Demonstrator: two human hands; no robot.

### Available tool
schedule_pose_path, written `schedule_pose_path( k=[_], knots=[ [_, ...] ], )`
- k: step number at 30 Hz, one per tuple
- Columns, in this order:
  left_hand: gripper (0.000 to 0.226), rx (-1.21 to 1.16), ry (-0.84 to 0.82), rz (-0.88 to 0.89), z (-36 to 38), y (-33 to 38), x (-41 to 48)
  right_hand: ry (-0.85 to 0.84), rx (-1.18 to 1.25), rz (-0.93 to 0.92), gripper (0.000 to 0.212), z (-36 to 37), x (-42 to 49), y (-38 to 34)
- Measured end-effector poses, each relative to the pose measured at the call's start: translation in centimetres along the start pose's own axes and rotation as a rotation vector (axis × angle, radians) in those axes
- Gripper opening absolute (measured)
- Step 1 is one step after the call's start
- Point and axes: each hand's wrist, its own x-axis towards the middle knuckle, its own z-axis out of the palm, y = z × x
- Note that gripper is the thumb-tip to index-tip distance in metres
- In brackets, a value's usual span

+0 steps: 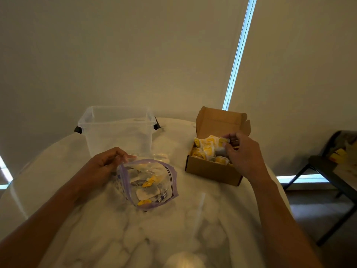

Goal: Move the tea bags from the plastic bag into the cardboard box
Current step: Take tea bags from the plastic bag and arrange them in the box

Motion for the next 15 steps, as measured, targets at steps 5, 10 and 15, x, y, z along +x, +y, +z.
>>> schedule_pose_path(
  k=[5,10,15],
  knots=[
    [0.02,0.067,0.001,0.018,-0.2,-0.3,0.3,-0.04,-0.125,-0.065,0.023,0.6,0.1,0.5],
    [0.029,0.087,0.001,0.024,-0.5,-0.1,-0.1,0.037,-0.209,-0.068,0.031,0.8,0.3,0.0],
    [0.04,0.114,0.051,0.046,-0.5,0.2,-0.3,-0.002,0.036,-0.248,0.016,1.9,-2.5,-4.9]
  ],
)
